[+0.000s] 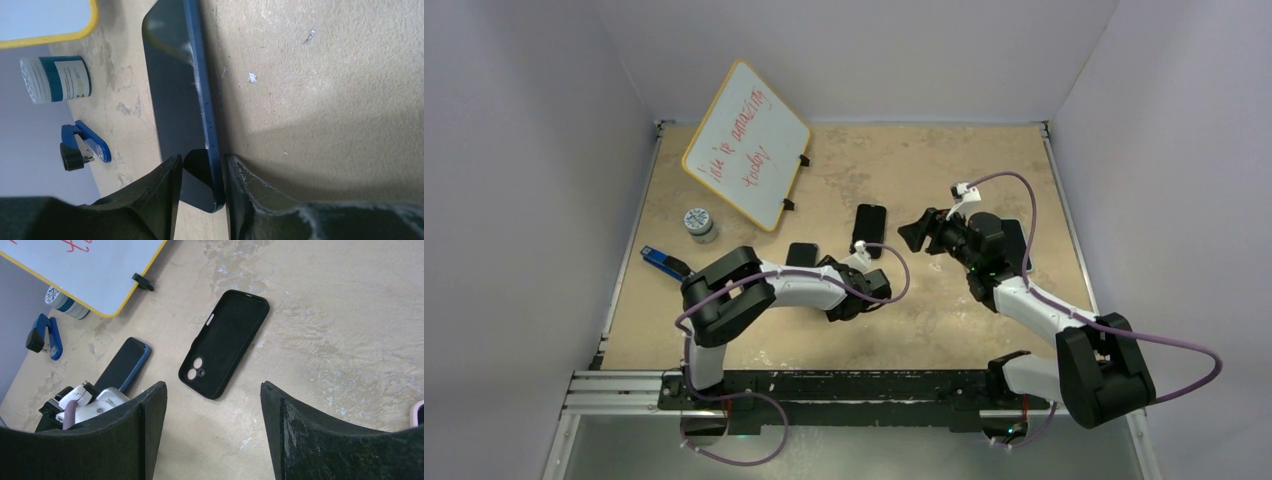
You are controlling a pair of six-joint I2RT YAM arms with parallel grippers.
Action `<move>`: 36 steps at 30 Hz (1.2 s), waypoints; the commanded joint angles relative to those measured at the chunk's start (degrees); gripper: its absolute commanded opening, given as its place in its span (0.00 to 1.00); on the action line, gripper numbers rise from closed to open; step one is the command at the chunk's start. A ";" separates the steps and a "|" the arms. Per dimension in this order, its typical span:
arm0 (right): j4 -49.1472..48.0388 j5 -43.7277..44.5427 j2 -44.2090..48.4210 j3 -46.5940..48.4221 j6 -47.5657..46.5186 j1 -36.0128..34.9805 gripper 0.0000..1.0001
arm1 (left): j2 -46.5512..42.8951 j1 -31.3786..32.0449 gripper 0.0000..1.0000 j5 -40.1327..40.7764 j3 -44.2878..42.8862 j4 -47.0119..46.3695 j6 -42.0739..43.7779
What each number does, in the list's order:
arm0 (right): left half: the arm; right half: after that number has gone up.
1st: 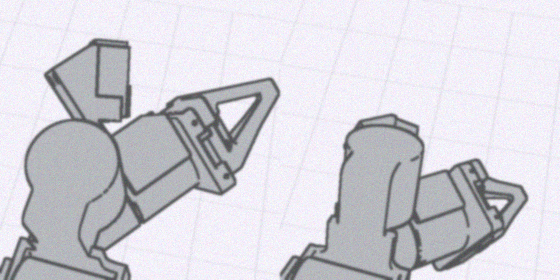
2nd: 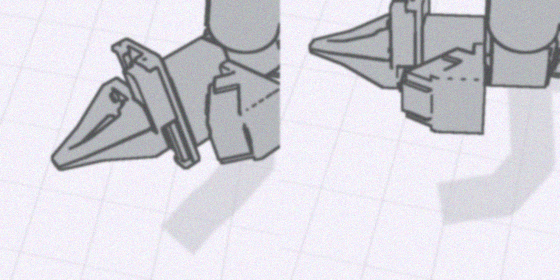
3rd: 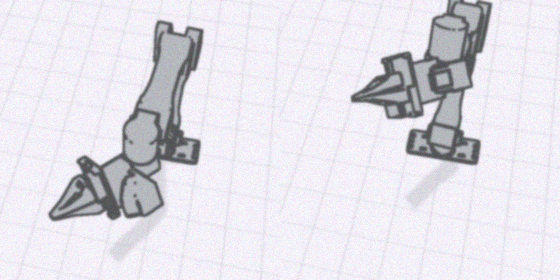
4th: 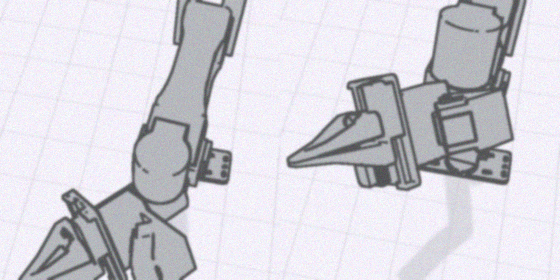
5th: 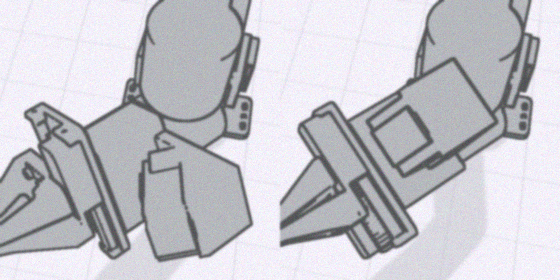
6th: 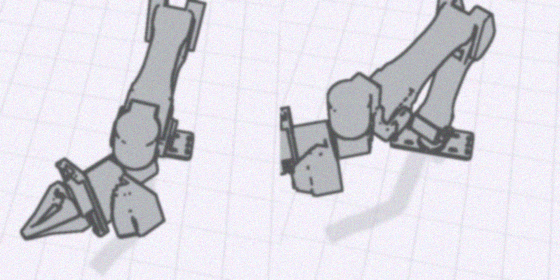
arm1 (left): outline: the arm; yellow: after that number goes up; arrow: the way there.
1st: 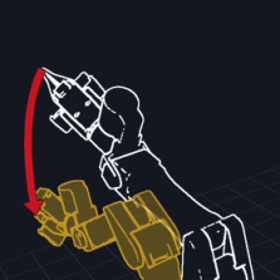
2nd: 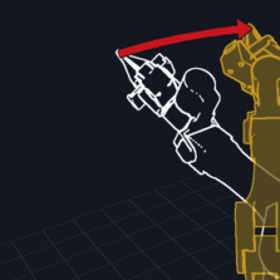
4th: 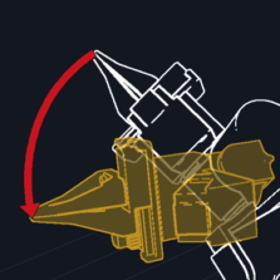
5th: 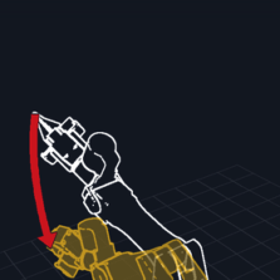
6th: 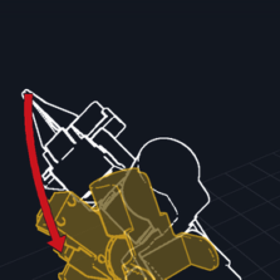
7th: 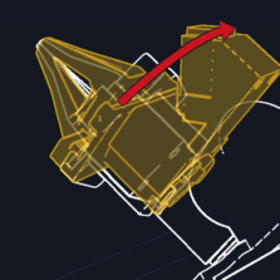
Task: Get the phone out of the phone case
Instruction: Place the phone at the center of the board.
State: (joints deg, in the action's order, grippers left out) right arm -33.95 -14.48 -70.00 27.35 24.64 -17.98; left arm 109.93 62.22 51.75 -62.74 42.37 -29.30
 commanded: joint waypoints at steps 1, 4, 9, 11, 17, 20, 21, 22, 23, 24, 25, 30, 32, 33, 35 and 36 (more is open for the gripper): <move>-2.15 0.68 0.98 -0.29 0.51 0.08 0.71 | -3.21 0.19 0.41 -4.85 1.24 -4.01 -0.12; -1.76 0.89 1.62 -0.33 0.38 0.09 0.72 | -3.32 0.10 0.45 -5.08 1.77 -5.42 0.26; -2.73 0.20 4.54 -1.32 0.94 0.12 0.77 | -4.14 -0.08 0.53 -5.96 2.65 -7.14 0.87; -1.56 0.20 5.90 -1.47 1.06 0.14 0.85 | -5.82 -0.08 0.56 -6.55 3.46 -8.62 1.60; 3.97 5.74 12.03 -2.14 2.16 0.09 0.99 | -15.21 -1.45 0.65 -12.66 8.24 -17.15 4.77; 8.13 10.00 14.97 -1.80 2.01 0.11 0.99 | -21.69 -2.84 0.69 -17.33 11.42 -22.39 6.23; 9.93 11.34 15.72 -1.22 1.39 0.08 0.99 | -23.99 -3.41 0.70 -18.96 12.61 -23.94 6.56; 12.80 13.11 16.39 -0.38 0.89 0.08 0.99 | -26.53 -4.02 0.72 -20.31 13.73 -25.39 6.96; 15.08 14.81 17.03 0.41 0.64 0.09 0.99 | -28.93 -4.60 0.74 -21.67 15.02 -26.74 7.09; 17.74 16.76 17.41 1.37 0.11 0.13 0.99 | -31.50 -5.16 0.77 -22.76 16.26 -27.87 7.15; 20.14 18.83 17.51 2.25 -0.02 0.09 0.99 | -34.01 -5.87 0.79 -23.71 17.58 -29.33 7.11; 30.70 26.58 16.98 6.36 2.29 0.11 0.99 | -44.23 -8.45 0.85 -24.93 23.51 -32.58 6.02; 33.44 26.61 16.30 7.85 1.68 0.14 0.99 | -46.71 -9.65 0.86 -25.08 25.42 -33.51 5.31; 35.12 27.16 16.15 8.99 1.44 0.12 0.99 | -47.87 -10.18 0.87 -25.22 26.40 -34.06 4.98; 37.29 28.70 16.07 10.66 0.92 0.11 0.99 | -50.20 -10.81 0.87 -25.23 28.11 -35.11 4.57; 37.83 29.79 15.94 11.37 0.90 0.09 0.99 | -51.37 -11.03 0.87 -25.09 28.92 -35.63 4.38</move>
State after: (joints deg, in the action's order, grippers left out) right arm -2.85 9.63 -53.69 33.91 25.91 -17.98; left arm 62.22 52.38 27.94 -36.73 11.14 -23.51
